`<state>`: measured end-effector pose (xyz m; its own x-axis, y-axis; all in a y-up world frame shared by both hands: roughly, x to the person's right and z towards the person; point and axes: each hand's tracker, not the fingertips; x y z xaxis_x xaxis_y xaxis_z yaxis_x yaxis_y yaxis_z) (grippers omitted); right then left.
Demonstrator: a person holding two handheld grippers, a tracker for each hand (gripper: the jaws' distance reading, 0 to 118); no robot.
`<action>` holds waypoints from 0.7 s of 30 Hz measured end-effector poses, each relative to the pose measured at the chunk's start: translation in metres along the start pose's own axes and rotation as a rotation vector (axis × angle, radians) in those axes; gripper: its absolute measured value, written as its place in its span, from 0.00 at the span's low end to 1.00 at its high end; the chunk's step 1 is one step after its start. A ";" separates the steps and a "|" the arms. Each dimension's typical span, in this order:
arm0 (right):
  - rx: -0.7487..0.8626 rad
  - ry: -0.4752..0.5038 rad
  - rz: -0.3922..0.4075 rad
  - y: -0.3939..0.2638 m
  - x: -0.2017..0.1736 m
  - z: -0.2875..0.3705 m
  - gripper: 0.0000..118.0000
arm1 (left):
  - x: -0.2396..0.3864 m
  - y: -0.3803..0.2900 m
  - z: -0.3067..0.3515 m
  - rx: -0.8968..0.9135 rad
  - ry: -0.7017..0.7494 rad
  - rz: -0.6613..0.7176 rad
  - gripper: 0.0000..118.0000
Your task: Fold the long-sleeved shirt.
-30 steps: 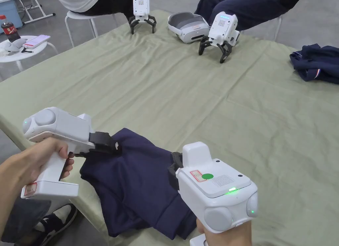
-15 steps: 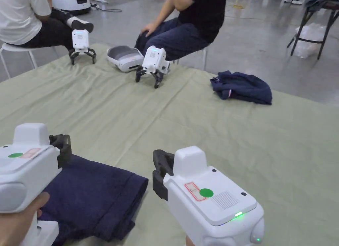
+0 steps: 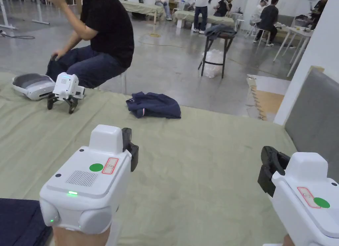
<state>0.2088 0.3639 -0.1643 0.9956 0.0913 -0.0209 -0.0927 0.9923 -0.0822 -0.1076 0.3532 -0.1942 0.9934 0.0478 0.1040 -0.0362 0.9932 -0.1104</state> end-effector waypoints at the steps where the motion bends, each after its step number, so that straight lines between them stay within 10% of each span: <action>1: -0.013 -0.028 0.011 -0.001 0.006 -0.001 0.00 | 0.006 0.002 -0.002 -0.008 -0.011 -0.020 0.03; 16: 0.005 -0.087 -0.002 0.002 0.026 -0.006 0.00 | 0.023 0.017 -0.013 -0.007 0.006 0.030 0.10; 20: 0.007 -0.081 -0.013 0.002 0.026 -0.010 0.98 | 0.022 0.017 -0.015 -0.009 -0.033 0.025 0.89; 21: 0.043 -0.046 -0.036 0.000 0.028 -0.009 1.00 | 0.023 0.016 -0.014 0.002 -0.026 0.019 0.94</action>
<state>0.2364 0.3661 -0.1742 0.9979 0.0581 0.0276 -0.0570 0.9976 -0.0394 -0.0837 0.3686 -0.2073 0.9893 0.0697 0.1280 -0.0556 0.9923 -0.1105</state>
